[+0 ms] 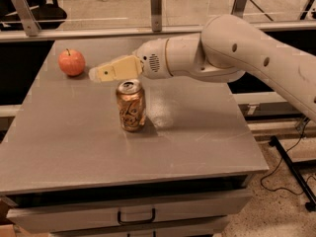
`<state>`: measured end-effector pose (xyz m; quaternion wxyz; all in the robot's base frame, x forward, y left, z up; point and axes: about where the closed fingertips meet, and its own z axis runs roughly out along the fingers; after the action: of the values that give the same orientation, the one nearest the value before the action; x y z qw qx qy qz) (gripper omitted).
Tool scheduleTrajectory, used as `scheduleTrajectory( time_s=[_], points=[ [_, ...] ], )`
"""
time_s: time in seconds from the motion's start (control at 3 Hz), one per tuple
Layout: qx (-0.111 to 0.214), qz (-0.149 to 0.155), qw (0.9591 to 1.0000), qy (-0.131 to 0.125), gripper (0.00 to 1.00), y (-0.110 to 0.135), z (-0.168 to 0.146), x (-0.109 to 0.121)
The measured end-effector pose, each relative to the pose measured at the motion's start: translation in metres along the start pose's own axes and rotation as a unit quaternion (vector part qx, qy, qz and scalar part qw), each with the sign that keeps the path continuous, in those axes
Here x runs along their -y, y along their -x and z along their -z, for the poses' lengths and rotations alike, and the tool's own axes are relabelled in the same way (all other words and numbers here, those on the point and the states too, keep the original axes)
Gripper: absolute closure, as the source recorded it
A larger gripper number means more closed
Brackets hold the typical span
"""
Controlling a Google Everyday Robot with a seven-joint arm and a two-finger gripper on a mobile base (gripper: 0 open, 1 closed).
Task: Knock orange can over
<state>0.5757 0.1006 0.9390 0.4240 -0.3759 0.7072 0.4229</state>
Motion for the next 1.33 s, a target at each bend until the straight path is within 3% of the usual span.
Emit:
scheduleTrajectory(
  time_s=[0.33, 1.0, 1.33],
  points=[
    [0.006, 0.014, 0.9998, -0.009, 0.00, 0.010, 0.034, 0.012],
    [0.014, 0.057, 0.9983, 0.009, 0.00, -0.035, 0.090, 0.009],
    [0.023, 0.089, 0.9953, 0.031, 0.00, -0.055, 0.093, -0.005]
  ],
)
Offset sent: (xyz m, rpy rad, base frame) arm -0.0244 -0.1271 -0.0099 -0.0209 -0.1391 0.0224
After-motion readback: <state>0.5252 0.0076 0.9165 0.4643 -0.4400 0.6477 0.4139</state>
